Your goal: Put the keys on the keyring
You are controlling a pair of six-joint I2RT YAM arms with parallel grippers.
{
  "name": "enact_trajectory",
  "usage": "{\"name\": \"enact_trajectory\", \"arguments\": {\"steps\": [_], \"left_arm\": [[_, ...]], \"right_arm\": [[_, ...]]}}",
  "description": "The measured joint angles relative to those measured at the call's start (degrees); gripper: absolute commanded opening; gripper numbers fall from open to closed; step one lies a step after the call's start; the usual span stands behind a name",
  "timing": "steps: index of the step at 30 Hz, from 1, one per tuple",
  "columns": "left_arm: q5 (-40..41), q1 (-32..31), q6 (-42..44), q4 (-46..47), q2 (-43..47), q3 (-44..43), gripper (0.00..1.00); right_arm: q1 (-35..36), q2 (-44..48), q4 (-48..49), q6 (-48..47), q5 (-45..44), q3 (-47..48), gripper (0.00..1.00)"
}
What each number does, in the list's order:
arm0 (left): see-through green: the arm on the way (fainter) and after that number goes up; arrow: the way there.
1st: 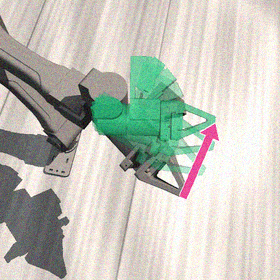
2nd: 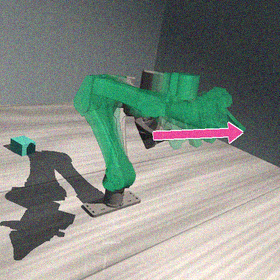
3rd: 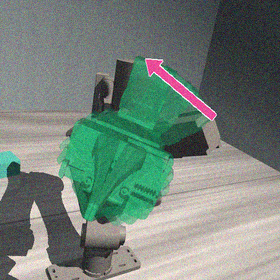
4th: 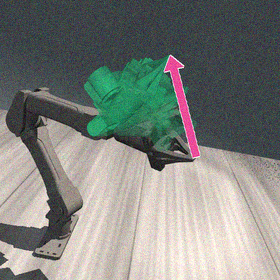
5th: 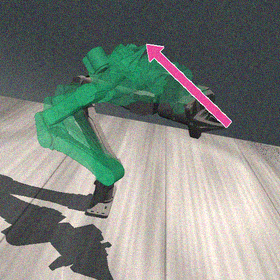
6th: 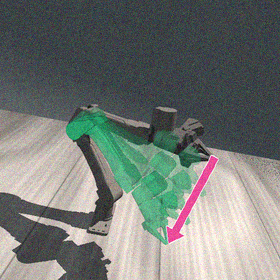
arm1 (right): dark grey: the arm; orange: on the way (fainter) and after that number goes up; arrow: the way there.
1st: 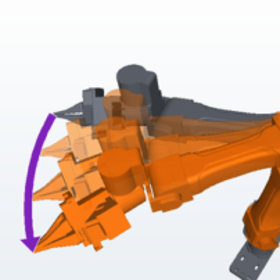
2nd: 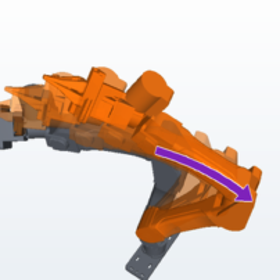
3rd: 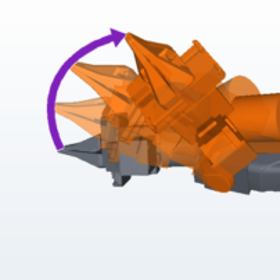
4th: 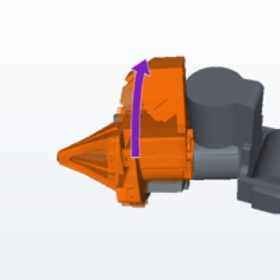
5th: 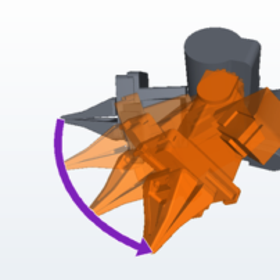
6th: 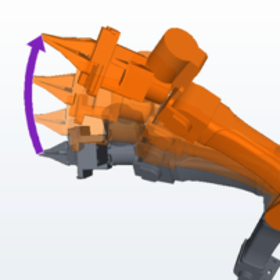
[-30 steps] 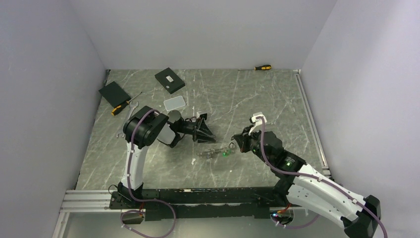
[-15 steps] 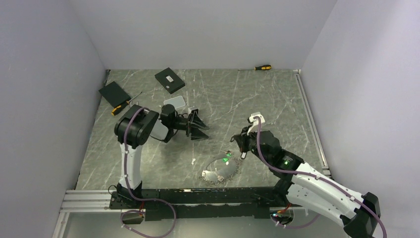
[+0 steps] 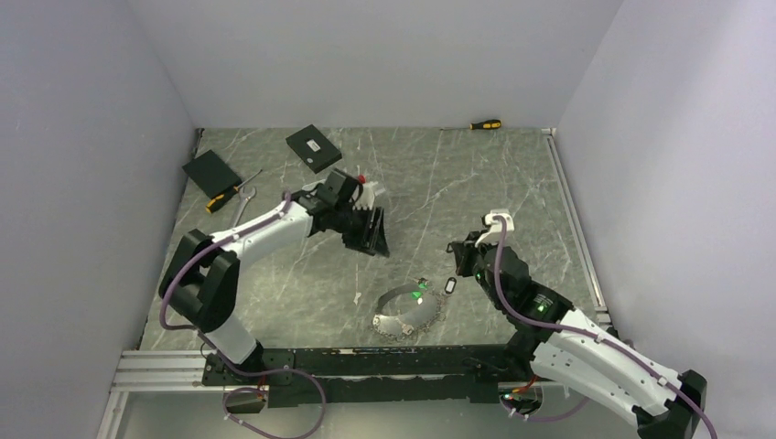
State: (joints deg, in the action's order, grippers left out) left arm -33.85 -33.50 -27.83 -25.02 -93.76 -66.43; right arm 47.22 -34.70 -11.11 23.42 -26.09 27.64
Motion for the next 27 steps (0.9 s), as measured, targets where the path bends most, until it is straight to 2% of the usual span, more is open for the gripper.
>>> {"name": "enact_trajectory", "arguments": {"steps": [6, 10, 15, 22, 27], "left_arm": [[17.35, -12.63, 9.29, -4.02, 4.81, 7.30, 0.53], [21.14, -22.51, 14.38, -4.63, 13.62, 13.51, 0.51], [23.30, -29.38, 19.74, -4.50, 21.68, 16.59, 0.50], [27.89, -37.20, 25.99, -3.43, 18.05, 20.06, 0.49], [30.32, -38.86, 29.55, -3.23, 13.49, 20.11, 0.44]], "right_arm": [[-0.04, 2.47, -1.77, 1.33, -4.72, 0.00, 0.00], [-0.04, 2.08, -2.34, 1.73, -5.64, 0.00, 0.00], [-0.04, 1.01, -2.45, 2.60, -5.46, 0.00, 0.00], [-0.04, 3.15, -2.86, 3.39, -5.42, 0.00, 0.00], [-0.04, 5.01, -4.13, 3.91, -5.42, -0.02, 0.00]]}}
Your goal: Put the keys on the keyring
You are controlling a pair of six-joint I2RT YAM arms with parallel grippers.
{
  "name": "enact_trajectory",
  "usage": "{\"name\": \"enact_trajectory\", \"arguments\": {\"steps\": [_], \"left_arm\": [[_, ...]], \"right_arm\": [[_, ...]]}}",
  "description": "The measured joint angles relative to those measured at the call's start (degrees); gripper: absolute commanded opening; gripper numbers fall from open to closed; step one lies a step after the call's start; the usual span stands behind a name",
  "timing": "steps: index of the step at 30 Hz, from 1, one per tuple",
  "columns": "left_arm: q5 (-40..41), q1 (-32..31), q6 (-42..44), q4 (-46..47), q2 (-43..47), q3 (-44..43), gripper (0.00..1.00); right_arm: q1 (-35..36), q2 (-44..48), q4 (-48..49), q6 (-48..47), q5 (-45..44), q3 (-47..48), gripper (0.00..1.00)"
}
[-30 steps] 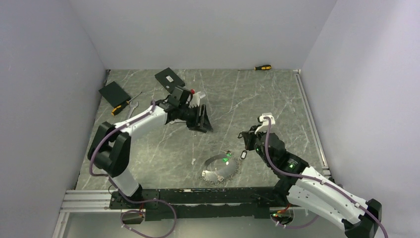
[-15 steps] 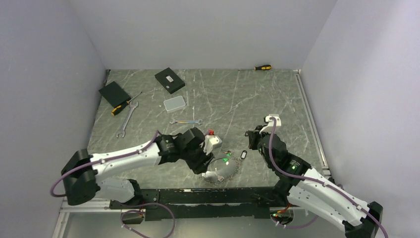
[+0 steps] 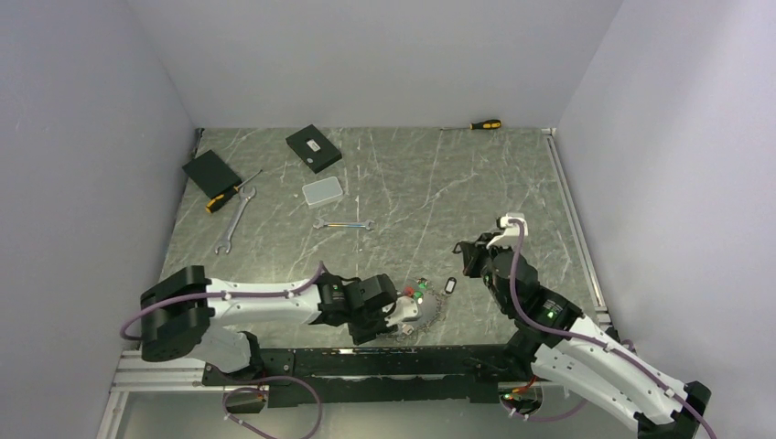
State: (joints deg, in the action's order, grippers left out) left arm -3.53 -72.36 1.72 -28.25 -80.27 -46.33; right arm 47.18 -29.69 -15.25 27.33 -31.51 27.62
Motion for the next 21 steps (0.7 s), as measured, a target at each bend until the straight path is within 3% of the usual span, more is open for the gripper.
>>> {"name": "enact_trajectory", "arguments": {"steps": [13, 21], "left_arm": [[2.34, -0.24, 4.90, 1.07, -5.42, -1.62, 0.25], [2.32, -0.24, 5.46, 0.98, -7.34, -3.30, 0.24]], "right_arm": [[0.00, 2.71, -2.10, 0.79, -0.13, -0.07, 0.00], [0.00, 3.17, -2.29, 0.79, -0.26, -0.15, 0.00]]}}
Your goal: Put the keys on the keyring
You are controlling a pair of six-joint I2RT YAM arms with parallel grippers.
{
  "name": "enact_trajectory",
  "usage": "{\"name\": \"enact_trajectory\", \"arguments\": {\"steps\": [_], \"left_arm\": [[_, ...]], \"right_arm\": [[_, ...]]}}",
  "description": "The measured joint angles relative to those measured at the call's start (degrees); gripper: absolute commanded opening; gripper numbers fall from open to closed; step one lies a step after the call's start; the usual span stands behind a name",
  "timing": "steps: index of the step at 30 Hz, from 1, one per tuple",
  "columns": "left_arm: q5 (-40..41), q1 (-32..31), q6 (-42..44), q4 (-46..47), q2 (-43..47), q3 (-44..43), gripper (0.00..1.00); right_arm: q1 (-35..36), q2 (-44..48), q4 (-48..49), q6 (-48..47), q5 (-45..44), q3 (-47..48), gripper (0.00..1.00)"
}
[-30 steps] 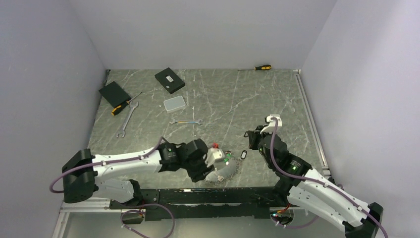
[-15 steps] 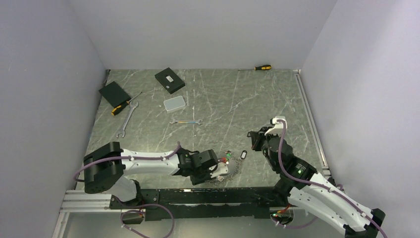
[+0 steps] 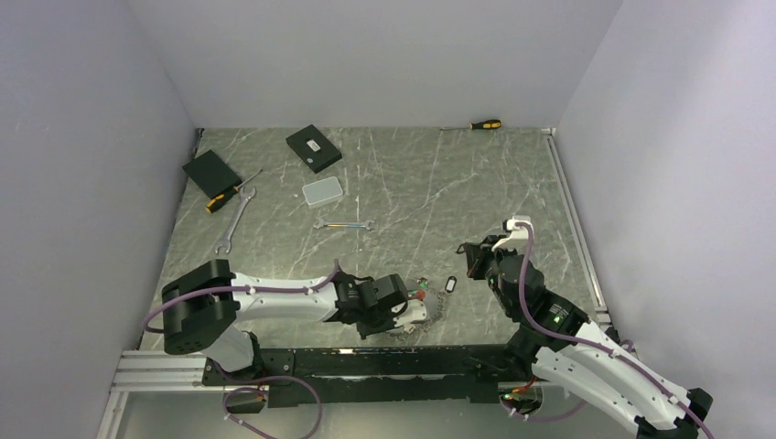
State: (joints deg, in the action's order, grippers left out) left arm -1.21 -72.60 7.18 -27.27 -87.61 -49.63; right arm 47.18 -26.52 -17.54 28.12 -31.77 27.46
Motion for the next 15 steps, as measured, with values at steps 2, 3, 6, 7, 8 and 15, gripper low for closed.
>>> {"name": "enact_trajectory", "arguments": {"steps": [2, 3, 6, 7, 8, 15], "left_arm": [[0.00, 0.00, 0.17, 0.02, -0.42, -0.37, 0.27], [0.02, 0.02, 0.17, 0.00, -0.44, -0.39, 0.29], [0.11, 0.00, 0.17, -0.02, -0.59, -0.42, 0.36], [0.17, 0.00, 0.13, -0.09, -0.81, -0.55, 0.36], [0.20, 0.02, 0.11, -0.17, -1.09, -0.70, 0.36], [0.81, 0.00, -0.11, -0.50, -2.69, -1.77, 0.11]], "right_arm": [[0.00, 0.02, -0.02, -0.02, -0.02, -0.02, 0.00], [0.00, 0.02, -0.02, -0.02, -0.04, -0.02, 0.00], [0.00, 0.02, -0.02, 0.00, -0.24, -0.04, 0.00], [0.00, 0.02, -0.02, -0.02, -0.28, -0.04, 0.00], [0.00, 0.02, -0.02, 0.00, -0.33, -0.04, 0.00], [0.00, 0.26, -0.04, 0.00, -0.35, -0.04, 0.00]]}}
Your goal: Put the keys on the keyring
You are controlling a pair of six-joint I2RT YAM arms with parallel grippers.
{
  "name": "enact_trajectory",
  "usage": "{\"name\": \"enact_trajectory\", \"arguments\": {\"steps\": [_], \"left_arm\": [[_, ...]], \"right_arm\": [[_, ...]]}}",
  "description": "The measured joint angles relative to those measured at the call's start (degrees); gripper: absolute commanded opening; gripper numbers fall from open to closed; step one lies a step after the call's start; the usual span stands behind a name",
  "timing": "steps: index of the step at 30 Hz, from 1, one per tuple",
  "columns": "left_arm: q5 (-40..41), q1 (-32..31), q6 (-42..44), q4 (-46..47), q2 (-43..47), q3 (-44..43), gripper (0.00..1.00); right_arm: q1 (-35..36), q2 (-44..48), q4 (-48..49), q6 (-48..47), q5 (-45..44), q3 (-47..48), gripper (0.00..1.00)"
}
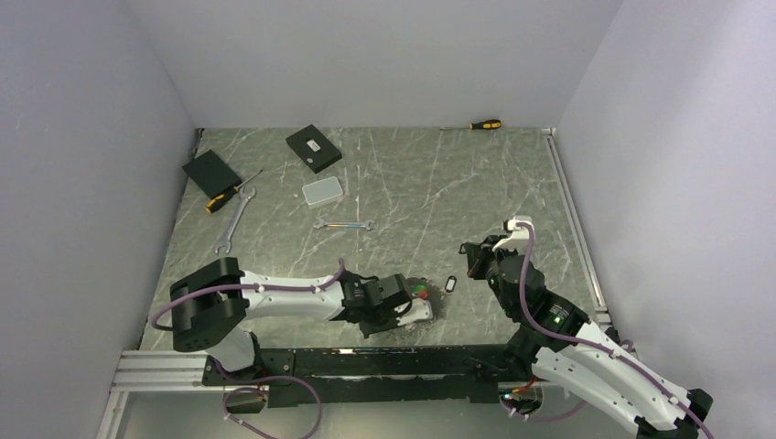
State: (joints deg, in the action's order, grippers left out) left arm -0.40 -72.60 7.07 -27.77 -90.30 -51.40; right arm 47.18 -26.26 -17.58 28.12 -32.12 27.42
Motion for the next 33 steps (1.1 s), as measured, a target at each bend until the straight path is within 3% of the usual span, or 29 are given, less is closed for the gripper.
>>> {"name": "enact_trajectory", "arguments": {"steps": [2, 14, 25, 33], "left_arm": [[0.68, 0.00, -0.13, -0.02, -0.35, -0.35, 0.00], [-1.16, 2.19, -1.60, -4.90, -1.25, -5.46, 0.00], [-17.35, 19.85, -12.79, -7.28, 1.99, -12.68, 0.00], [-26.45, 27.69, -24.48, -8.98, 3.39, -21.62, 0.00]], "right_arm": [[0.00, 0.00, 0.00, 0.00, -0.02, 0.00, 0.00], [0.00, 0.00, -0.02, -0.02, 0.00, 0.00, 0.00], [0.00, 0.96, -0.59, -0.17, 0.02, 0.00, 0.00], [0.00, 3.23, 0.74, -4.02, 5.86, 0.00, 0.00]]}}
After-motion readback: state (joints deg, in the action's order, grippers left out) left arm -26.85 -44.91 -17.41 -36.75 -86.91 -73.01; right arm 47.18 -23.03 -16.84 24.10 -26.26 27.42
